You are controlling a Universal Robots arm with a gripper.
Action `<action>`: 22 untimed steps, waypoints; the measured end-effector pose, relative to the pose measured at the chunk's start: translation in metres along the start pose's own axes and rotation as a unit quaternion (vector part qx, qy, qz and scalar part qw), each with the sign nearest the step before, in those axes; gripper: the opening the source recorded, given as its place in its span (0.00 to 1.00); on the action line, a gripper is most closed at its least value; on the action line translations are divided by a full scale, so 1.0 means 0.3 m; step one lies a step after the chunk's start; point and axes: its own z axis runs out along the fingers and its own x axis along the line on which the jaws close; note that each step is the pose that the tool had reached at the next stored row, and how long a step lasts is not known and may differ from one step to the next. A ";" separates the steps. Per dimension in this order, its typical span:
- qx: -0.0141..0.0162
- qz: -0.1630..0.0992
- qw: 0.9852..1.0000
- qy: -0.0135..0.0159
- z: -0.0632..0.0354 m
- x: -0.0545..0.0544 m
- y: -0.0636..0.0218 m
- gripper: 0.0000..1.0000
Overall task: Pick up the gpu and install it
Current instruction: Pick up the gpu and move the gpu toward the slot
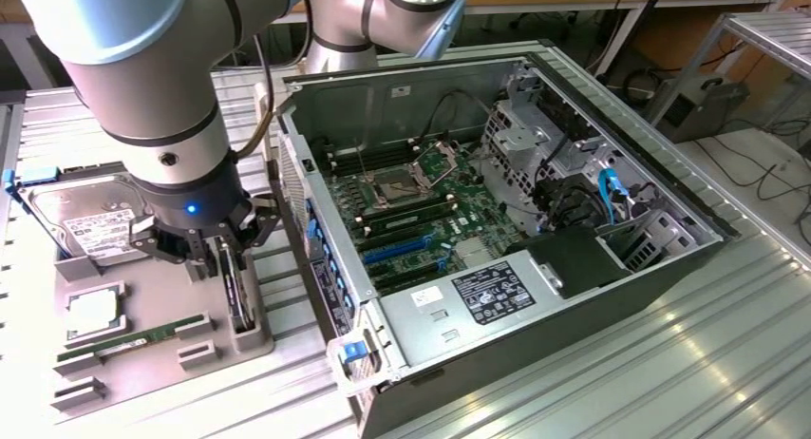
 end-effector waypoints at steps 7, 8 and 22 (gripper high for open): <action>0.000 0.005 1.000 -0.001 0.005 0.003 0.003 0.36; 0.000 0.007 1.000 -0.001 0.005 0.004 0.004 0.36; 0.000 0.007 1.000 -0.001 0.009 0.004 0.004 0.36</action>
